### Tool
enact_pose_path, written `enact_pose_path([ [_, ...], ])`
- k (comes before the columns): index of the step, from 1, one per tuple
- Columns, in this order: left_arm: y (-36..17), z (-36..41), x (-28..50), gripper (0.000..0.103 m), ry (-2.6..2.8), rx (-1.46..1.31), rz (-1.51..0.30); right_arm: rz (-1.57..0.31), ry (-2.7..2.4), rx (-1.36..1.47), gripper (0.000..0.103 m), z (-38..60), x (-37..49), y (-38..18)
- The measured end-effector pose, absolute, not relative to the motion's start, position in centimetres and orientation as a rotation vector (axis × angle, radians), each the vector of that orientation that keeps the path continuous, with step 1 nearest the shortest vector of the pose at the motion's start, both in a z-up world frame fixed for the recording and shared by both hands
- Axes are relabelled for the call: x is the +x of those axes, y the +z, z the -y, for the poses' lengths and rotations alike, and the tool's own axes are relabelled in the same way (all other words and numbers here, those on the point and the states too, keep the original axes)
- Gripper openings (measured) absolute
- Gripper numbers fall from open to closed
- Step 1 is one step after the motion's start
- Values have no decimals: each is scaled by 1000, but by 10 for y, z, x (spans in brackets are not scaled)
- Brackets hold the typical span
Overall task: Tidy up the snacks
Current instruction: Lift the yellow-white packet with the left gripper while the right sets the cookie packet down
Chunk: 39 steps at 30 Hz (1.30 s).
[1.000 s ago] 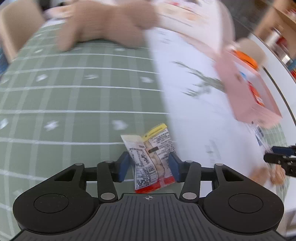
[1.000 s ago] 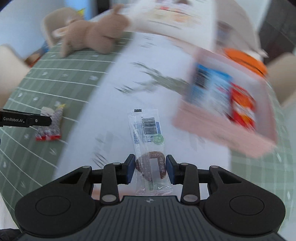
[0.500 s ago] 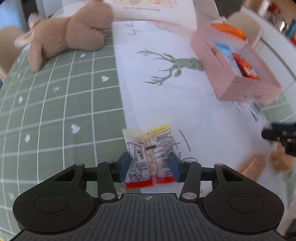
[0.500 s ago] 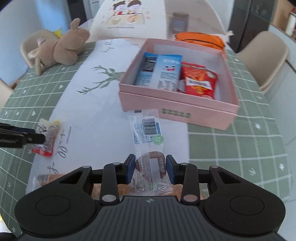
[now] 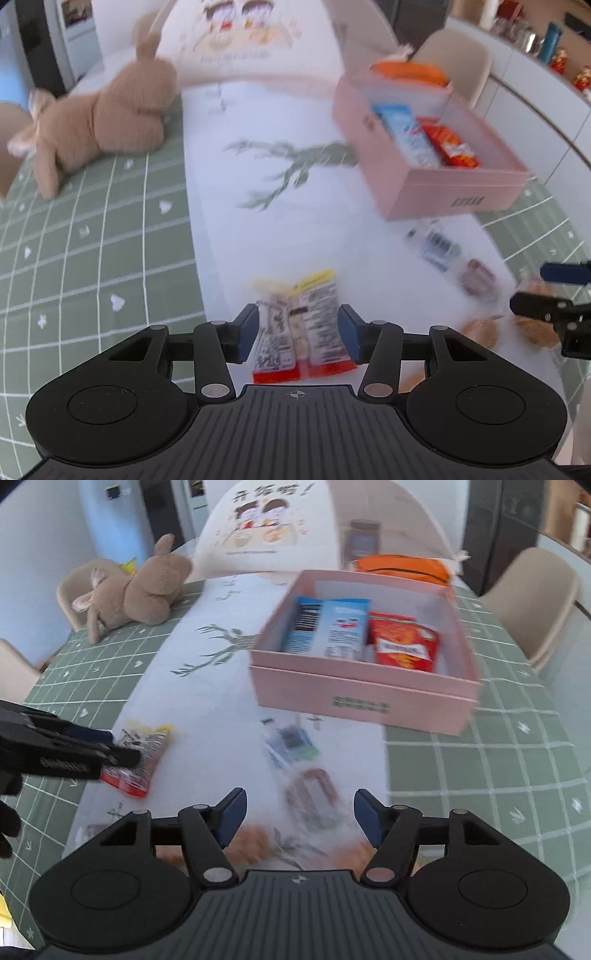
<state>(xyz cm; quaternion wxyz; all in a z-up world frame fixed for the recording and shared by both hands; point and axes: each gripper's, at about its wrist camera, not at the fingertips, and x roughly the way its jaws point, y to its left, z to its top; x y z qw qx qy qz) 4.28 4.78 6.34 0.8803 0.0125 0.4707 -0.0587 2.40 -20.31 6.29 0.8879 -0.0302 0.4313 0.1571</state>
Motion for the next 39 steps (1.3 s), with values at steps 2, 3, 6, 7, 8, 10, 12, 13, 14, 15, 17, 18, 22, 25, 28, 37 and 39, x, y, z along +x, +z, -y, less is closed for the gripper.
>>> enact_pose_path([
  [2, 64, -40, 44, 53, -150, 57, -987, -887, 296, -64, 66, 214, 14, 63],
  [3, 61, -36, 46, 53, -153, 84, -999, -884, 272, -70, 66, 219, 10, 62],
  [6, 47, -20, 51, 53, -142, 153, -1053, -878, 216, -84, 66, 232, 1, 60],
  [7, 43, -16, 50, 55, -143, 162, -1064, -876, 203, -81, 66, 235, 0, 61],
  [8, 41, -12, 49, 57, -136, 182, -1058, -875, 189, -72, 66, 239, -1, 61],
  [10, 37, -4, 47, 68, -135, 225, -1056, -877, 168, -54, 66, 246, -3, 62],
  [12, 36, -3, 48, 78, -166, 195, -1062, -873, 148, -47, 66, 251, -5, 62],
  [13, 38, -7, 48, 77, -181, 145, -1060, -870, 139, -47, 66, 254, -6, 63],
  [14, 41, -12, 49, 76, -185, 96, -1052, -866, 131, -48, 66, 256, -7, 64],
  [15, 44, -18, 49, 72, -179, 57, -1040, -863, 124, -50, 66, 258, -8, 65],
  [17, 48, -25, 48, 69, -132, 56, -1020, -859, 110, -53, 67, 262, -11, 65],
  [18, 47, -28, 48, 69, -115, 69, -1024, -859, 103, -52, 68, 264, -12, 65],
  [22, 41, -43, 54, 73, -95, 31, -1064, -867, 88, -41, 68, 269, -17, 62],
  [25, 39, -44, 59, 72, -108, 15, -1079, -877, 93, -48, 70, 269, -22, 59],
  [28, 33, -44, 66, 69, -154, -46, -1109, -888, 100, -67, 70, 266, -27, 55],
  [37, 32, -44, 47, 20, -191, -111, -1112, -840, 250, -113, 76, 236, -14, 76],
  [39, 32, -48, 35, 19, -189, -128, -1113, -846, 256, -126, 76, 227, -3, 75],
])
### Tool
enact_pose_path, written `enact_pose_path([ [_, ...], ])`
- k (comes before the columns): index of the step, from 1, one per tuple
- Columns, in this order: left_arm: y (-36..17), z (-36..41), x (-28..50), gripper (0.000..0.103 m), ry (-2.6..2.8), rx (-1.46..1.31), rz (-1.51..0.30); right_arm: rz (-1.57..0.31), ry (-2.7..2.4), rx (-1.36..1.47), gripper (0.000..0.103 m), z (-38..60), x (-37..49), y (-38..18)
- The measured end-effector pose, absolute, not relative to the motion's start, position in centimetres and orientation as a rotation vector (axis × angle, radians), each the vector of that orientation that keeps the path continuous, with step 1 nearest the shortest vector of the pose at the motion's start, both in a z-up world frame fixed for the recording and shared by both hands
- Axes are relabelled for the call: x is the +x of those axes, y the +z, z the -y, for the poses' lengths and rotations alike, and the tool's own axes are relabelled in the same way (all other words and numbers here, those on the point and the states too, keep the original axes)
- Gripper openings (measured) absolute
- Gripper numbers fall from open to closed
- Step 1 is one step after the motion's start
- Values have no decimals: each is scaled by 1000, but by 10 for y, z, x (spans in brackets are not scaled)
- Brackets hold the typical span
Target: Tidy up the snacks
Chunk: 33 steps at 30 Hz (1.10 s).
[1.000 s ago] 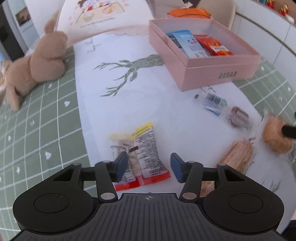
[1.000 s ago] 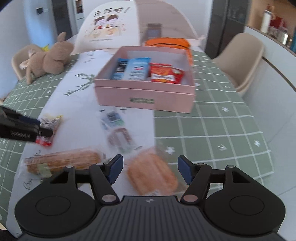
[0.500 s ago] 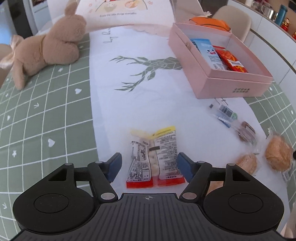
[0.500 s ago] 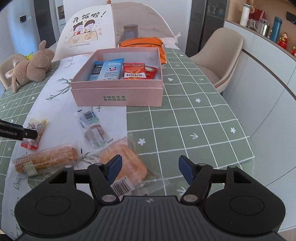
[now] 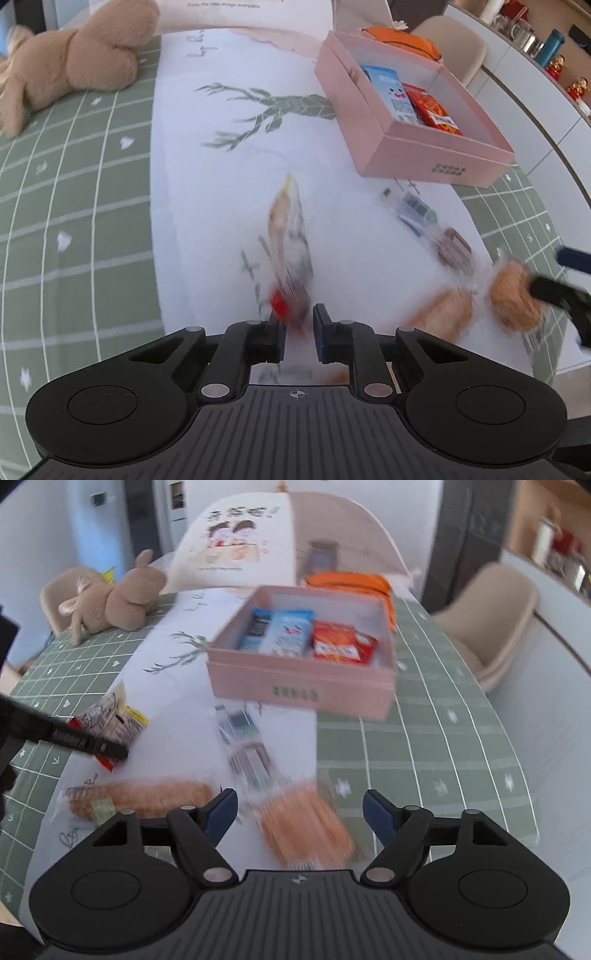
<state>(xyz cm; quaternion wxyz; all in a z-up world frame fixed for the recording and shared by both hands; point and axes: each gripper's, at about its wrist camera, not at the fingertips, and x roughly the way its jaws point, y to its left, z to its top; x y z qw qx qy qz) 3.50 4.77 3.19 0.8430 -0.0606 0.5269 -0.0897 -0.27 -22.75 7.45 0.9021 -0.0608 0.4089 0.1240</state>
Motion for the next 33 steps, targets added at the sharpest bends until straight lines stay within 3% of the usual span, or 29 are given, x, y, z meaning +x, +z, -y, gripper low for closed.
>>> enact_pose_path([
  [11, 39, -80, 3, 19, -120, -235, -1079, -890, 433, -205, 76, 168, 15, 63],
  [20, 58, -63, 15, 27, -116, -59, -1043, -941, 514, -213, 76, 156, -10, 62],
  [33, 35, -9, 47, 29, -204, 200, -1095, -914, 323, -147, 76, 203, -23, 68],
])
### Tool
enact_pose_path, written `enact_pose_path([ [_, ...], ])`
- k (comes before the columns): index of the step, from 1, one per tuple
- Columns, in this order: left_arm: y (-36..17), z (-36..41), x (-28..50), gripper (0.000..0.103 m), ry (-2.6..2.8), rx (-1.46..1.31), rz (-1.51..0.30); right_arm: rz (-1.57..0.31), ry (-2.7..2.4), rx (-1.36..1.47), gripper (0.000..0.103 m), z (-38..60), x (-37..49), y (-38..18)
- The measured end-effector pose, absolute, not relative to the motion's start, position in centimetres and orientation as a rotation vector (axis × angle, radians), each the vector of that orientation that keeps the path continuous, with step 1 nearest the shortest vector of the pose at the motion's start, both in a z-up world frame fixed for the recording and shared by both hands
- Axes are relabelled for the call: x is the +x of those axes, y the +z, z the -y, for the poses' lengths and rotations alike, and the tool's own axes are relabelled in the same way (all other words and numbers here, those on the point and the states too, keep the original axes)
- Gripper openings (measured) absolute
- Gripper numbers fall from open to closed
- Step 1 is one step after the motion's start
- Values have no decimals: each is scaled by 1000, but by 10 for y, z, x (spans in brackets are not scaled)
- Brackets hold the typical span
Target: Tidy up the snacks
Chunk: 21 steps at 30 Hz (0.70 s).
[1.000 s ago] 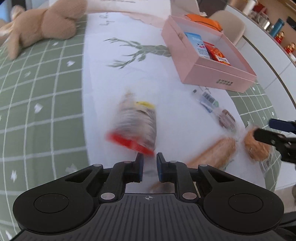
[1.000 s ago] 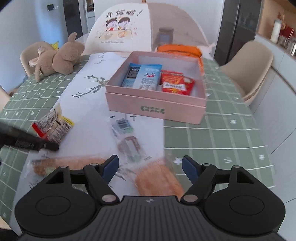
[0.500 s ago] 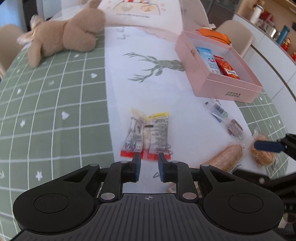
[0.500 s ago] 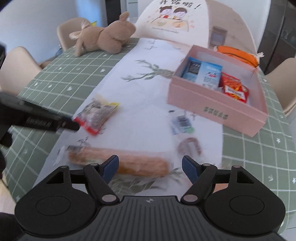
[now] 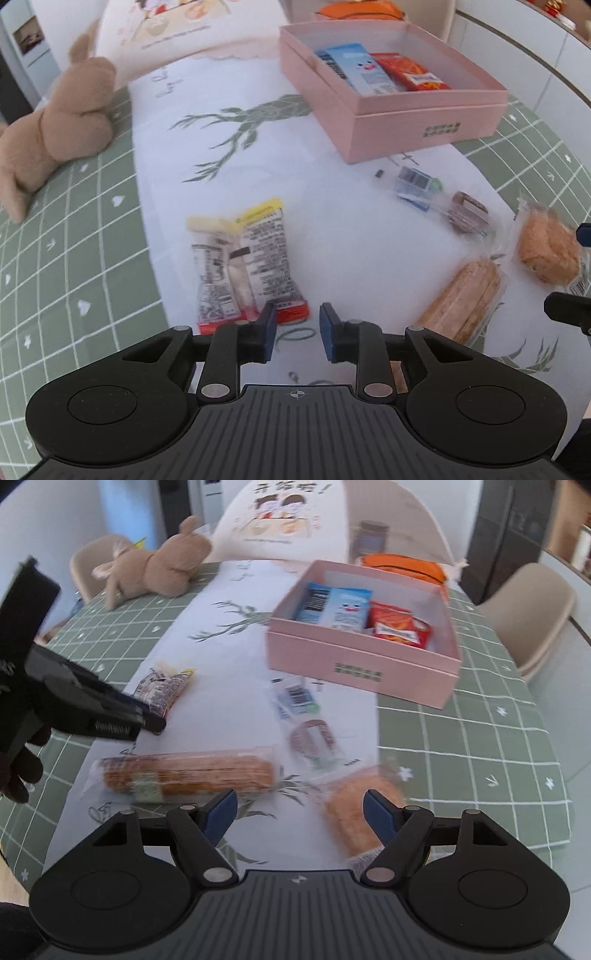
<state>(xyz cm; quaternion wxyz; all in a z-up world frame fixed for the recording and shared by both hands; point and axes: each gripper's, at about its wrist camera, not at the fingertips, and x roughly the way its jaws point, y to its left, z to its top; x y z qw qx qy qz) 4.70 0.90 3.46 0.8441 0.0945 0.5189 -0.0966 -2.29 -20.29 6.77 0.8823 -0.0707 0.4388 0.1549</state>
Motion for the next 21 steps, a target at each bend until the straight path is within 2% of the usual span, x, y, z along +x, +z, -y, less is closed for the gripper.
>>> enact_pose_path([
  [4, 40, -21, 51, 33, -304, 8, -1121, -923, 287, -135, 76, 211, -24, 65],
  [8, 62, -47, 42, 33, -226, -98, -996, -911, 260, -132, 76, 217, -27, 67],
  [16, 60, -43, 60, 33, -124, -59, -1020, -929, 237, -118, 76, 221, -28, 60],
  [21, 45, -15, 70, 33, -97, 93, -1037, -927, 236, -133, 76, 219, -27, 60],
])
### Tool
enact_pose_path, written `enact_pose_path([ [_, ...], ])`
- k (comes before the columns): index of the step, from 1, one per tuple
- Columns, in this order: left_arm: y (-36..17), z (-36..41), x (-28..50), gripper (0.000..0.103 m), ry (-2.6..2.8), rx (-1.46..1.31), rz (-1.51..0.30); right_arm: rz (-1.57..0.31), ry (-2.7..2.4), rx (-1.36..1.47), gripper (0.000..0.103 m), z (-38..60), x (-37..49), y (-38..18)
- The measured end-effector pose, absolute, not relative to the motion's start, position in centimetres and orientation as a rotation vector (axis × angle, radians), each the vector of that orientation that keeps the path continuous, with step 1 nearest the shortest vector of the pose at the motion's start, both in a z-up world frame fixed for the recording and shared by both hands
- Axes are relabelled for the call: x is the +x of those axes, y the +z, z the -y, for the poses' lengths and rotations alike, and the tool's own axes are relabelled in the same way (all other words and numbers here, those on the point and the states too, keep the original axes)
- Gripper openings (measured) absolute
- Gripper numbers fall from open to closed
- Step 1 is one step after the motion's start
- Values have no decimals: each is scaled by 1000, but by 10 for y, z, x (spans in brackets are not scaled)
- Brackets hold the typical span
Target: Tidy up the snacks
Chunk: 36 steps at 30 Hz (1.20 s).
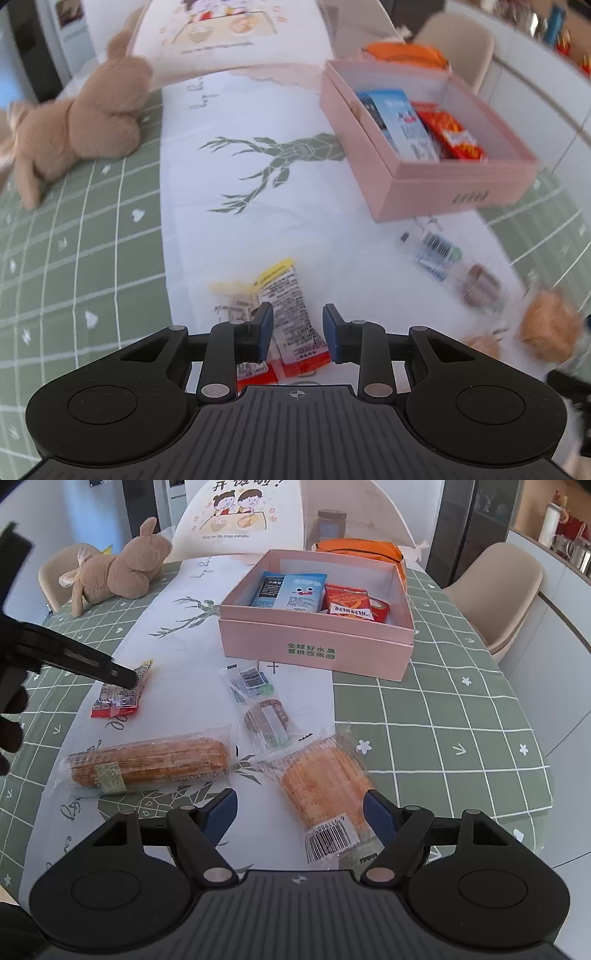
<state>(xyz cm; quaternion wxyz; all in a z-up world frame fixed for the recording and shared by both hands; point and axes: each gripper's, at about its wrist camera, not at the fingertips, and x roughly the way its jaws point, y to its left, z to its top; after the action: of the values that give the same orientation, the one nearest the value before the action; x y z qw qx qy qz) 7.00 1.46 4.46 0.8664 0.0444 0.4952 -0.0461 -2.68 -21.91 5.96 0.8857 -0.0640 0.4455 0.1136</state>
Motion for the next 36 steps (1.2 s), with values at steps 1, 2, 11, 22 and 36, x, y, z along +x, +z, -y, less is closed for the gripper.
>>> enact_pose_path([
  [1, 43, -10, 71, 34, -96, 115, -1038, -926, 237, -138, 76, 219, -27, 60],
  [2, 42, -7, 72, 34, -100, 130, -1037, -927, 237, -140, 76, 218, -27, 59],
  [11, 44, -1, 72, 68, -220, 102, -1037, -947, 246, -144, 76, 217, -23, 53],
  [22, 39, -42, 76, 69, -57, 9, -1085, -942, 260, -154, 76, 212, -22, 50],
  [36, 36, -44, 57, 60, -103, -80, -1083, -850, 357, -145, 79, 217, 7, 77],
])
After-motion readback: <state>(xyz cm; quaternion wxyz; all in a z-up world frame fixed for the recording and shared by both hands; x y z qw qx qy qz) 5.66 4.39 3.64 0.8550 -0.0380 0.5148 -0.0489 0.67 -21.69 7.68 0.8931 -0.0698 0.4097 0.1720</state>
